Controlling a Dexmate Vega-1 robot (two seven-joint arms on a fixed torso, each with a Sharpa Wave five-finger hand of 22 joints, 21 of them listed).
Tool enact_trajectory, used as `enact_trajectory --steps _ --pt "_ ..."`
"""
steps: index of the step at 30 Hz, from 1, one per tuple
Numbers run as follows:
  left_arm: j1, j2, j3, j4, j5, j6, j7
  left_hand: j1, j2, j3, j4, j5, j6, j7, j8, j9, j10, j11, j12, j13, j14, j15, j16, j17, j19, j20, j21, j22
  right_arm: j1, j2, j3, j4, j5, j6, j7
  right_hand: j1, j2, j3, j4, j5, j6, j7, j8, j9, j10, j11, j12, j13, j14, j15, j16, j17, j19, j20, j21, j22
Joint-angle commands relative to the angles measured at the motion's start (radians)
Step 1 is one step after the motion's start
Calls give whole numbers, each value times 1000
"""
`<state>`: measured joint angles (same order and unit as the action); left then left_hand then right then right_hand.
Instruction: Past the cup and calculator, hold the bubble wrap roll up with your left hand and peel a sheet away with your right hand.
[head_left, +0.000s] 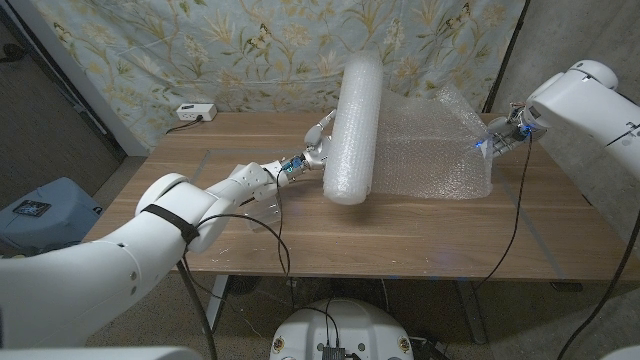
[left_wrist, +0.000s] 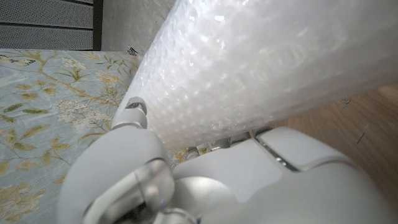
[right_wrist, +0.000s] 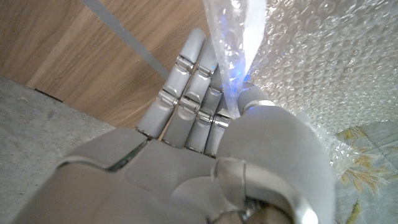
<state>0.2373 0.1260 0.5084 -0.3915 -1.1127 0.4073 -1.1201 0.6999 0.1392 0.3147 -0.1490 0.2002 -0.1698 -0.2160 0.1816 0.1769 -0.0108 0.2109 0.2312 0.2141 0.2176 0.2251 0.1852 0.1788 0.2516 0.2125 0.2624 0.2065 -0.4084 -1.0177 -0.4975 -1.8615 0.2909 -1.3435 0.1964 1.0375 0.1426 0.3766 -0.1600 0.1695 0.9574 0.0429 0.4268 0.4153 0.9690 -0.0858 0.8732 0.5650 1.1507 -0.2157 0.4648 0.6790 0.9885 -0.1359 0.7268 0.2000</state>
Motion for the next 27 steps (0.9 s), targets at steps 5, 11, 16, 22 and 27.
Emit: enact_trajectory --steps 5,11,16,22,27 --pt "15 10 -13 -6 -15 8 10 -5 4 5 2 1 -119 -4 4 -1 4 2 -4 -1 -6 -1 -1 2 9 2 2 5 35 8 -37 46 -9 -19 16 10 -2 6 2 5 6 3 -3 5 -4 -1 3 3 5 -7 -8 5 -11 0 12 -1" --pt "9 7 -16 10 -18 3 16 -6 4 5 2 1 -119 -4 4 -1 3 2 -4 -1 -6 -1 -1 2 9 2 3 5 45 10 -48 53 -12 -21 21 10 -2 5 2 5 6 2 -5 6 -4 -1 3 4 6 -6 -11 5 -13 0 17 -1" --pt "6 4 -21 21 -21 1 23 -6 4 5 3 1 -119 -4 4 -1 4 2 -4 -1 -5 -1 0 2 10 2 3 5 58 14 -62 63 -17 -22 26 11 -2 5 3 5 6 2 -6 6 -4 0 2 3 5 -6 -13 6 -15 -1 20 -2" --pt "3 4 -25 32 -22 -8 36 -6 4 6 3 1 -118 -3 4 -1 4 2 -4 -1 -5 -1 0 2 10 2 3 5 81 20 -88 79 -25 -20 36 11 -2 4 2 5 7 3 -7 7 -6 0 2 6 7 -6 -16 7 -16 -1 25 -2" --pt "3 4 -31 39 -27 -8 44 -6 5 6 2 2 -116 -3 4 -1 5 2 -4 -1 -5 -1 0 2 10 2 3 5 94 26 -101 85 -31 -22 39 12 -1 4 2 5 7 3 -8 9 -4 -1 0 2 7 -6 -18 8 -18 -1 29 -3"
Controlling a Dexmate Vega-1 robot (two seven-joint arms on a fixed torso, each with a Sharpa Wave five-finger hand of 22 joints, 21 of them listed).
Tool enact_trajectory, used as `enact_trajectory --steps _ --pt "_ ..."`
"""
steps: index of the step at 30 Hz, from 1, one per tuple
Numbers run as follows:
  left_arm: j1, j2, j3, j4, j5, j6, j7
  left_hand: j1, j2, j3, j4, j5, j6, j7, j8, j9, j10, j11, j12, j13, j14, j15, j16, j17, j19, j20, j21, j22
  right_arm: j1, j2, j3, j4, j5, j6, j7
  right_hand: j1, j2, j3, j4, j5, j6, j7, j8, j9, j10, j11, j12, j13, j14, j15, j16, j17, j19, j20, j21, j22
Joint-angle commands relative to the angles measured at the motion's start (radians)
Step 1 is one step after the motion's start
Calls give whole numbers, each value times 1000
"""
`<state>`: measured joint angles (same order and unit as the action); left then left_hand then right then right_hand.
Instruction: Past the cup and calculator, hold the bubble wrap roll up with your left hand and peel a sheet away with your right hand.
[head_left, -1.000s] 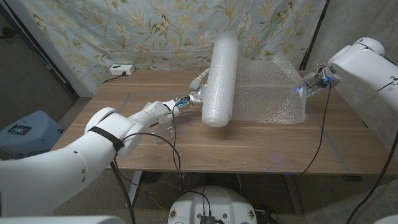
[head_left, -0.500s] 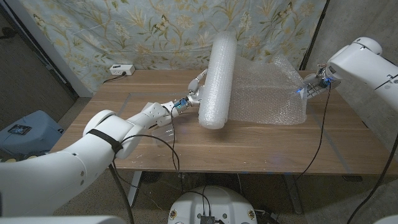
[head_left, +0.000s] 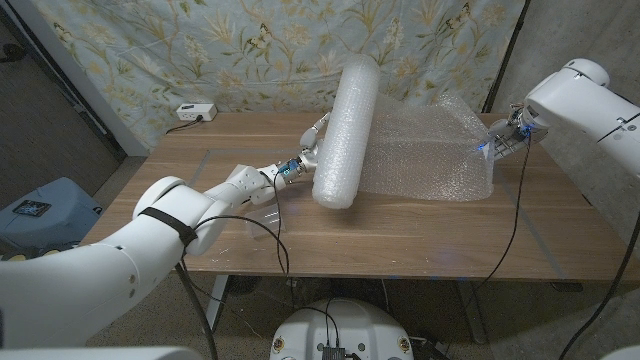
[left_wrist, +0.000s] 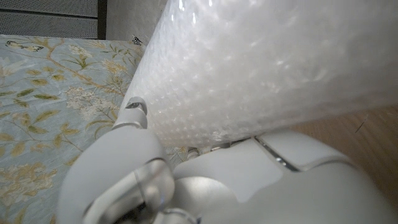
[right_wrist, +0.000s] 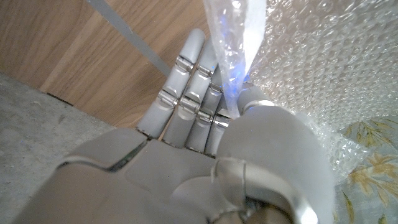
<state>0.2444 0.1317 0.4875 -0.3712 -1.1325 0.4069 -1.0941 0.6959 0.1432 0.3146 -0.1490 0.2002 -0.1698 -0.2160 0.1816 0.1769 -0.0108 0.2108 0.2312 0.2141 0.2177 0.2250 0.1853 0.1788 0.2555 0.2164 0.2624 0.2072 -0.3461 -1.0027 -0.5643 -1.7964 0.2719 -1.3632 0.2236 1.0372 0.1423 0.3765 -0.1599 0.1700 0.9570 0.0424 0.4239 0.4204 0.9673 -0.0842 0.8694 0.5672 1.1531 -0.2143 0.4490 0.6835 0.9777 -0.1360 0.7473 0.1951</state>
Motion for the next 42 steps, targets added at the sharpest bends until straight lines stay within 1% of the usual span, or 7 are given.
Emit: enact_trajectory --steps 1,29,31,35,37,39,42 --pt "-4 -2 -11 19 -7 -9 20 -2 1 7 2 2 -114 -3 4 -1 7 2 -3 0 -5 -1 0 3 6 -2 3 4 35 12 -38 20 -13 -4 13 12 -1 4 2 4 8 4 -5 3 -2 -3 5 1 5 -8 -3 3 -8 -1 9 2" --pt "1 17 -28 24 -20 5 30 1 2 14 2 4 -86 -3 5 -1 19 2 1 2 3 -1 1 3 12 -2 8 5 59 43 -55 31 -25 -31 12 12 0 1 4 4 10 4 -12 5 -4 0 3 4 9 -7 -13 12 -17 -2 31 0" --pt "6 23 -30 12 -23 18 32 59 20 54 -12 16 -45 -3 11 1 82 2 25 9 71 -6 13 5 39 -1 26 9 58 42 -55 27 -24 -33 11 12 0 1 4 4 10 4 -12 6 -4 -3 1 2 10 -7 -13 13 -18 -3 33 0" --pt "167 83 -118 -298 -117 108 277 233 33 216 -22 52 227 3 55 5 404 -121 144 42 379 -134 84 13 209 -13 124 16 56 36 -56 18 -10 -33 1 12 -1 0 3 5 10 2 -13 7 -3 -2 1 2 9 -7 -15 13 -19 -3 36 0" --pt "187 96 -122 -343 -120 110 317 259 38 238 -21 54 297 10 68 6 468 -152 168 52 442 -185 105 18 233 -27 142 17 60 31 -63 14 1 -33 -7 13 0 1 3 5 9 3 -14 7 -4 -4 1 4 8 -8 -16 14 -20 -3 37 -1" --pt "231 103 -150 -421 -150 120 410 324 34 257 -32 50 422 12 89 7 637 -238 235 82 578 -286 172 38 294 -83 187 19 65 28 -71 12 9 -33 -15 13 0 1 3 5 10 2 -14 8 -5 -5 1 4 9 -7 -17 15 -21 -2 39 -1" --pt "242 108 -155 -435 -158 119 432 363 34 255 -32 44 489 22 100 9 691 -270 258 105 634 -322 212 57 310 -105 209 21 77 31 -85 18 15 -33 -19 13 1 0 3 5 9 2 -15 9 -4 -5 0 2 12 -9 -19 12 -22 -3 42 -1"
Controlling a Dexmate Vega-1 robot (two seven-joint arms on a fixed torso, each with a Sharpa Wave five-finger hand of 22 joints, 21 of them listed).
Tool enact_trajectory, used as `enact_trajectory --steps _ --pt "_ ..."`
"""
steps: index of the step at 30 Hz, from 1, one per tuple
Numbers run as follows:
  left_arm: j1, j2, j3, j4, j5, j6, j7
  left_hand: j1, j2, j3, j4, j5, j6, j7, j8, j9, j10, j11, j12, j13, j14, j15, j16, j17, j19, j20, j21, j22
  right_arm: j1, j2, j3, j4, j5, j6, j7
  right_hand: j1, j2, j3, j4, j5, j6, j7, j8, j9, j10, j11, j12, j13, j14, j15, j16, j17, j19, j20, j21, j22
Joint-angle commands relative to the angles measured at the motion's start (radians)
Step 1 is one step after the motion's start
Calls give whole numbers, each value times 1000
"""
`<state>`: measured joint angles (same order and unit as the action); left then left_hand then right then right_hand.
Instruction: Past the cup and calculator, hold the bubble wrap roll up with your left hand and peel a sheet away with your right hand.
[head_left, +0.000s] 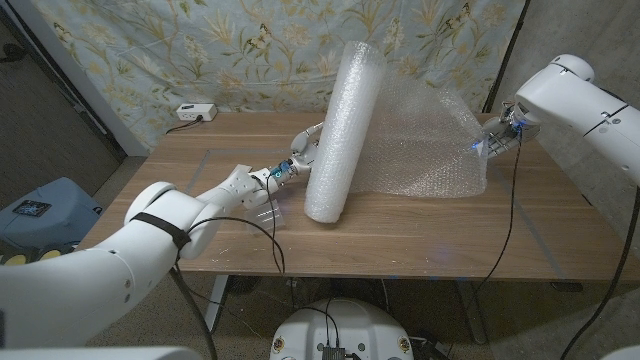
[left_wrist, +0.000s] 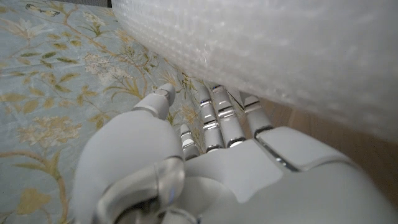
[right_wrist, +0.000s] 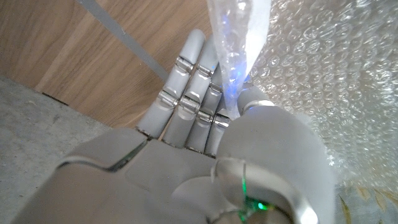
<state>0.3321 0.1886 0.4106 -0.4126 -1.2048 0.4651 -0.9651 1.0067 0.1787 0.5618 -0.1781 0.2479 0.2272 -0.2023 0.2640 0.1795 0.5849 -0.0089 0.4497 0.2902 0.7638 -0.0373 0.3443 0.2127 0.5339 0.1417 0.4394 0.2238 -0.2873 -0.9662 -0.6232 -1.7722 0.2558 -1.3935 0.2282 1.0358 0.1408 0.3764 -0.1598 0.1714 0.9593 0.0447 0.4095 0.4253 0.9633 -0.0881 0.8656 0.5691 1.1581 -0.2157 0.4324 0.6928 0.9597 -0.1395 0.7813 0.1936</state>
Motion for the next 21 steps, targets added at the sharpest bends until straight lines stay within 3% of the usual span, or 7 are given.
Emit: enact_trajectory --steps 1,3,6,8,11,12,21 --pt "154 50 -80 -388 -90 66 303 65 0 9 -4 -4 104 13 19 7 108 -57 46 35 103 -69 63 27 31 -34 36 4 23 -3 -31 -3 29 -3 -22 15 2 0 3 4 6 -3 0 5 -1 -1 3 0 7 -7 -2 3 -4 1 9 0" --pt "175 54 -92 -422 -101 62 346 96 -3 13 -2 -6 167 26 31 9 175 -96 81 63 135 -95 81 35 35 -50 52 6 31 3 -40 4 22 0 -15 16 2 1 2 4 6 -4 -1 6 1 -1 3 -1 4 -7 -4 5 -5 0 10 0" --pt "190 53 -111 -440 -124 68 389 118 -1 11 2 -9 230 39 44 11 237 -130 125 96 180 -118 99 44 40 -64 70 6 42 8 -55 11 12 3 -5 16 2 1 2 4 7 -2 -1 5 -1 0 3 1 5 -7 -4 7 -5 0 13 0" --pt "180 57 -108 -423 -124 73 377 126 0 10 1 -10 244 43 45 11 237 -137 132 106 188 -125 103 50 39 -68 74 6 55 15 -71 21 3 5 2 16 2 1 2 4 8 -1 -1 6 0 -1 3 1 6 -7 -5 7 -7 0 14 0" --pt "166 59 -106 -401 -127 83 363 130 -1 6 6 -11 260 49 46 12 233 -136 140 120 176 -125 97 54 30 -68 76 6 60 26 -79 30 -4 8 7 16 2 1 3 4 5 -2 -2 8 0 -1 3 2 5 -7 -8 7 -8 0 17 -1" --pt "164 61 -105 -397 -128 85 361 107 -6 -8 25 -15 255 45 36 13 212 -132 145 138 153 -108 81 54 15 -60 79 6 61 29 -82 33 -6 9 9 17 2 1 2 4 7 -2 -2 7 1 -2 3 1 5 -8 -7 8 -7 0 18 -1" --pt "145 66 -98 -358 -126 91 329 50 -9 -35 60 -19 242 51 5 15 119 -114 145 187 77 -68 34 56 -39 -30 79 3 67 56 -94 56 -16 11 21 10 2 -1 6 4 2 -3 -8 7 -6 -1 -1 1 0 -6 -16 8 -14 -1 24 -1"
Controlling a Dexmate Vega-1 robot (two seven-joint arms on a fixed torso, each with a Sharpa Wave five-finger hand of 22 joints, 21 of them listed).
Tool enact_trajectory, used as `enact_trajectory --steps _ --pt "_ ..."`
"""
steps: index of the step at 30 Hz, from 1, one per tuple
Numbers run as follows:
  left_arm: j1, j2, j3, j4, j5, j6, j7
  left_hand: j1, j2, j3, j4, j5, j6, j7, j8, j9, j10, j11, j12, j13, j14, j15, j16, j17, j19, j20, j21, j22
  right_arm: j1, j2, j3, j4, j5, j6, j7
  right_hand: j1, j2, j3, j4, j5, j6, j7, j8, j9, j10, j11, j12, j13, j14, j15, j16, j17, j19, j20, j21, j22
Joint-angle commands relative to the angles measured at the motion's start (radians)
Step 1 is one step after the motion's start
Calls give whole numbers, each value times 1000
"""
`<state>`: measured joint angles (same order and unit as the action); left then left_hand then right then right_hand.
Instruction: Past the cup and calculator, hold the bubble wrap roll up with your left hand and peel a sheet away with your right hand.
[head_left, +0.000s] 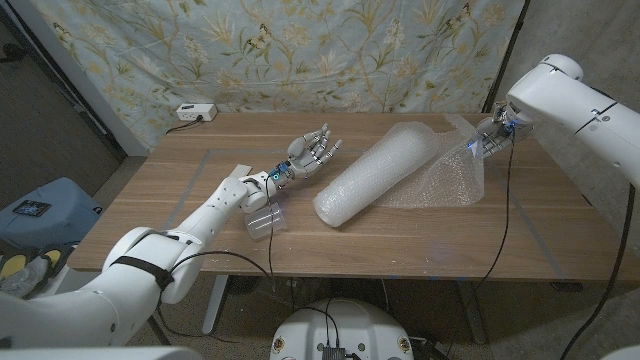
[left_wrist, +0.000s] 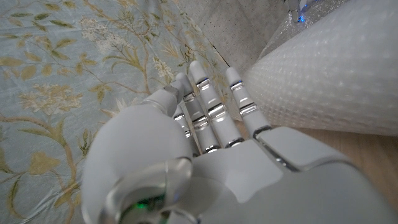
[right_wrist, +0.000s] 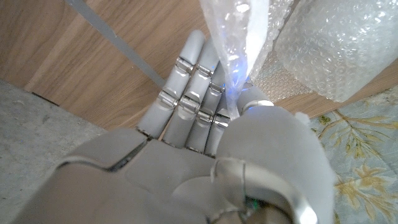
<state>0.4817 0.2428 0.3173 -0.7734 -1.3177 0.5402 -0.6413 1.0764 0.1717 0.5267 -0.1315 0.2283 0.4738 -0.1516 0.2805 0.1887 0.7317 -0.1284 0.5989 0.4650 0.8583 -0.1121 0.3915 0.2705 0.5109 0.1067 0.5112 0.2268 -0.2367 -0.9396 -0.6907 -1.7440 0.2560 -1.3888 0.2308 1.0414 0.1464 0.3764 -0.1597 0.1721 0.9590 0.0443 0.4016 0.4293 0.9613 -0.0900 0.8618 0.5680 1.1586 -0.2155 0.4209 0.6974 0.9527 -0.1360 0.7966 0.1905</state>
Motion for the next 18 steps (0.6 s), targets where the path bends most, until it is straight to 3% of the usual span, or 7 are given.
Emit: enact_trajectory --steps 1,18 --pt "-4 13 -4 2 -11 14 2 -24 0 0 16 1 -3 0 -13 6 -35 10 -6 15 -25 11 -18 -3 -18 8 8 0 18 31 -28 30 -17 7 19 4 -4 -1 6 4 1 -2 0 3 -3 1 2 1 -1 -6 -5 4 -7 -4 10 1" --pt "21 28 -9 -41 -14 4 -20 -89 -6 -4 43 1 -13 7 -39 7 -97 30 -23 39 -87 60 -69 -18 -67 36 4 -6 7 46 -20 38 -17 43 33 -9 -7 -6 10 5 -5 -5 -10 0 -16 8 -7 -2 -14 -5 -23 0 -22 1 18 -1"
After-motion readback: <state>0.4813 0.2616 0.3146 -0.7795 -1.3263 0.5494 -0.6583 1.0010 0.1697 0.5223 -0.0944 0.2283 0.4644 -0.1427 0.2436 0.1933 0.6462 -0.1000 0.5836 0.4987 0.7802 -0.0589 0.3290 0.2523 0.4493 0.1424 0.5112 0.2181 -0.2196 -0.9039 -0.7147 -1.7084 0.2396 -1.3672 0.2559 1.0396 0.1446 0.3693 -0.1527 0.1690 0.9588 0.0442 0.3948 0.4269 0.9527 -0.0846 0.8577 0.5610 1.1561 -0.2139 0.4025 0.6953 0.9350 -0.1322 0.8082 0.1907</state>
